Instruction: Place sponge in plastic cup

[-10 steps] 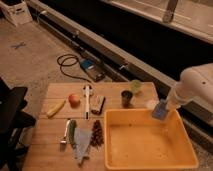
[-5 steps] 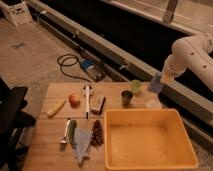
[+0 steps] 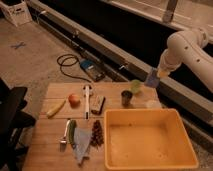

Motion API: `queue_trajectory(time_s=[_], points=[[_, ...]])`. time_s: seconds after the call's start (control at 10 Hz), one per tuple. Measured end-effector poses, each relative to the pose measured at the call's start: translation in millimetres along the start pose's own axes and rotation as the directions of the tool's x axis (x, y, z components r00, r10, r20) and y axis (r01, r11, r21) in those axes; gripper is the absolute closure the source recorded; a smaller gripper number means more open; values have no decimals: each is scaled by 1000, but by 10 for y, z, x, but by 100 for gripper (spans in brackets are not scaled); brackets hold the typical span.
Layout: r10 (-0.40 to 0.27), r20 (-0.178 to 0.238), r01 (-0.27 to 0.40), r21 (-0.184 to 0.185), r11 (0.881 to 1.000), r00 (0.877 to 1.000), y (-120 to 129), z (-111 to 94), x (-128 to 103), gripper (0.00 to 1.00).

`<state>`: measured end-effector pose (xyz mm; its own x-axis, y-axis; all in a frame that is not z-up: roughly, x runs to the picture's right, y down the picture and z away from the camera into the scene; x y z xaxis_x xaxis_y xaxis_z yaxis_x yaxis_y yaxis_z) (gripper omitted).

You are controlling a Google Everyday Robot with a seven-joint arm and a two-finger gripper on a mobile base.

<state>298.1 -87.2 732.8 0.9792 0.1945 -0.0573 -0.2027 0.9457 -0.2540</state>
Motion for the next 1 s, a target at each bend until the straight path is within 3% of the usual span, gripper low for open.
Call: queue_trajectory(time_s=[0.2, 0.4, 0.6, 1.0], points=[[-2, -5, 2, 0, 1000, 1000, 10, 8, 16, 100], [-20, -3, 20, 61, 998, 1000, -76, 29, -91, 100], [-52, 21, 50, 102, 994, 998, -272, 189, -449, 100], [-44, 78, 36, 101, 994, 996, -456, 495, -600, 100]])
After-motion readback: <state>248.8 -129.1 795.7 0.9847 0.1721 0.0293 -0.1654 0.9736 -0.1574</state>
